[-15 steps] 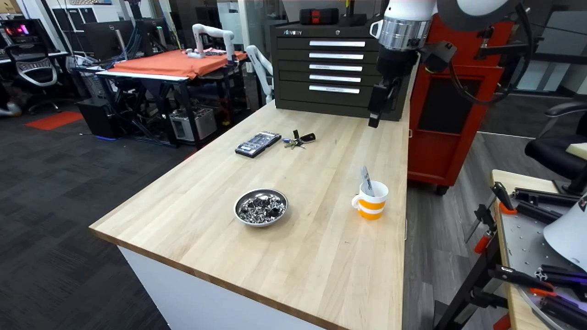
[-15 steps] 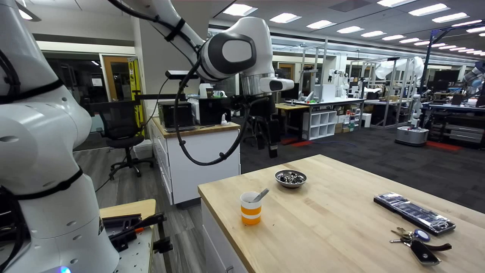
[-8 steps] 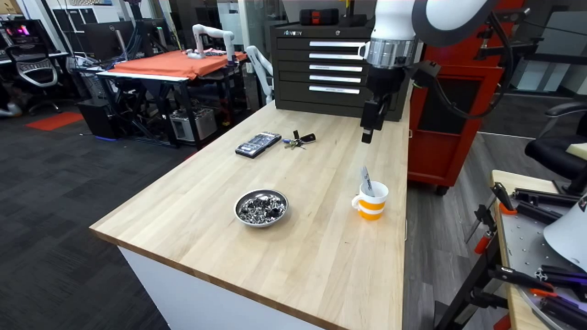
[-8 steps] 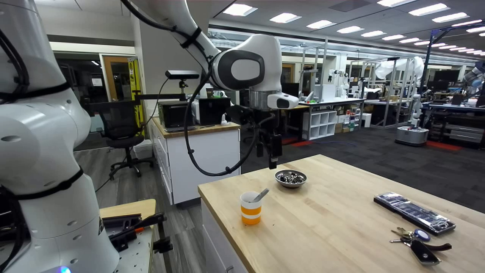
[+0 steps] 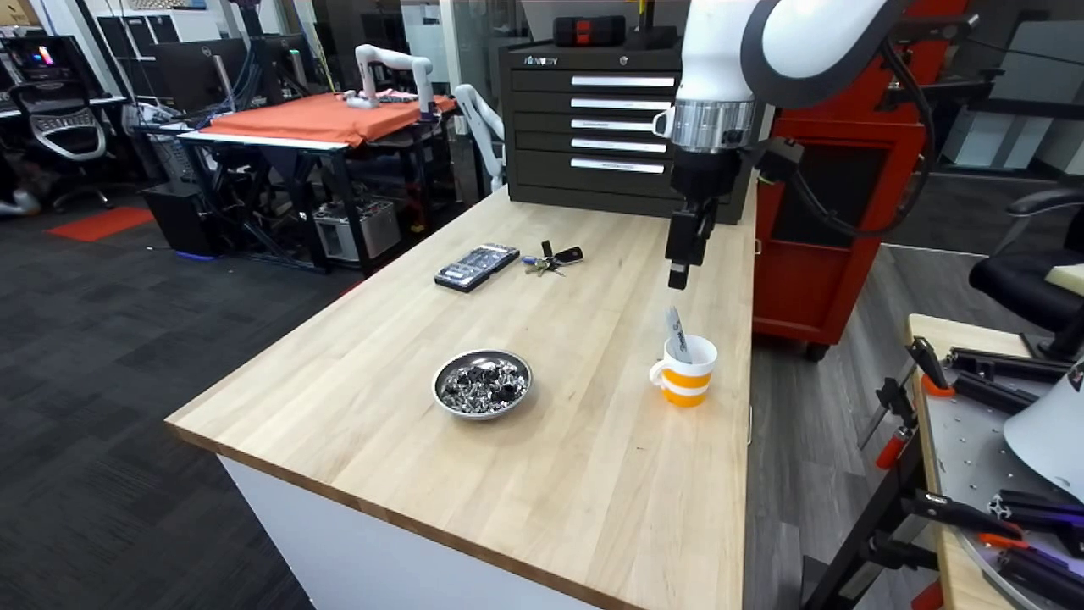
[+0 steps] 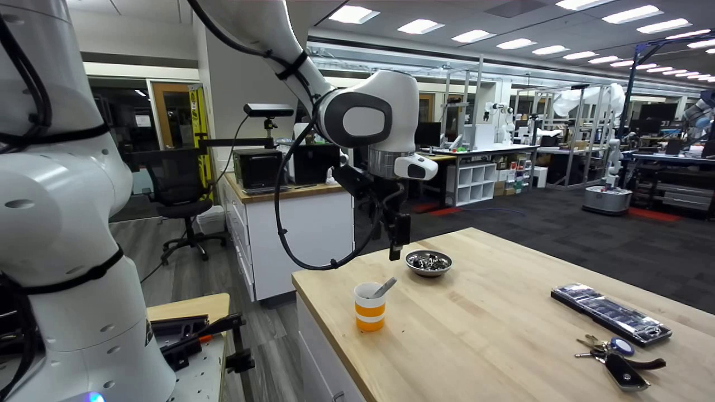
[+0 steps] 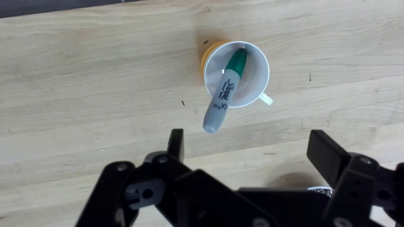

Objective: Take the marker out of the cup and put it on the table

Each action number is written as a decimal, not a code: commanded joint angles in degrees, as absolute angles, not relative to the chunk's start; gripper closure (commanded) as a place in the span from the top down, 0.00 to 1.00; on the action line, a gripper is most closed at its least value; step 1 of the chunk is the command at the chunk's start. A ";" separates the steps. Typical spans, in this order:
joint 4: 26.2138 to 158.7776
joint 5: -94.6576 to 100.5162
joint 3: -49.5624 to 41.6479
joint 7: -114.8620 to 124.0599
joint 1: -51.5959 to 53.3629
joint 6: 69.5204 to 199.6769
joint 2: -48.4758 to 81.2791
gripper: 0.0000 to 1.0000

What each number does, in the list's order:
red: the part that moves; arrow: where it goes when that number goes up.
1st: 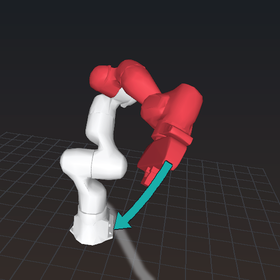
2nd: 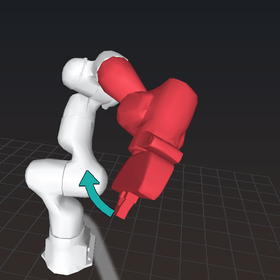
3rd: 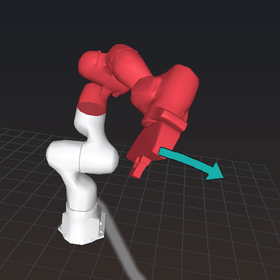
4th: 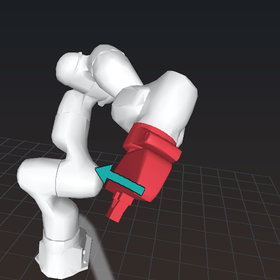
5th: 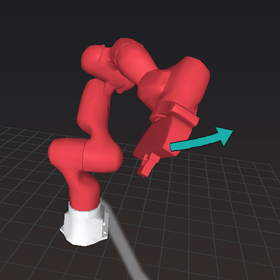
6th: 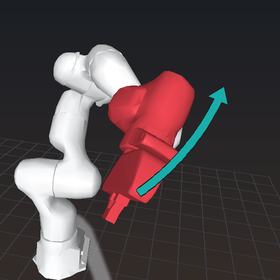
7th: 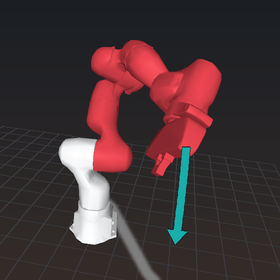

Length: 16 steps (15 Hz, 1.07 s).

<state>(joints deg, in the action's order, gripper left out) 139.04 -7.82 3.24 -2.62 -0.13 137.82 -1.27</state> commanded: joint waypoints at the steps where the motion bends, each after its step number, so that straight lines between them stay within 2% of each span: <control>1: 138.58 -9.55 2.50 -6.15 0.55 138.43 0.17 1.00; 16: 138.81 -7.23 2.23 -5.97 0.16 139.75 2.18 1.00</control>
<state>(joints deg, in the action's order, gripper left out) 138.93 -9.17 3.14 -7.10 -0.13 137.93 0.94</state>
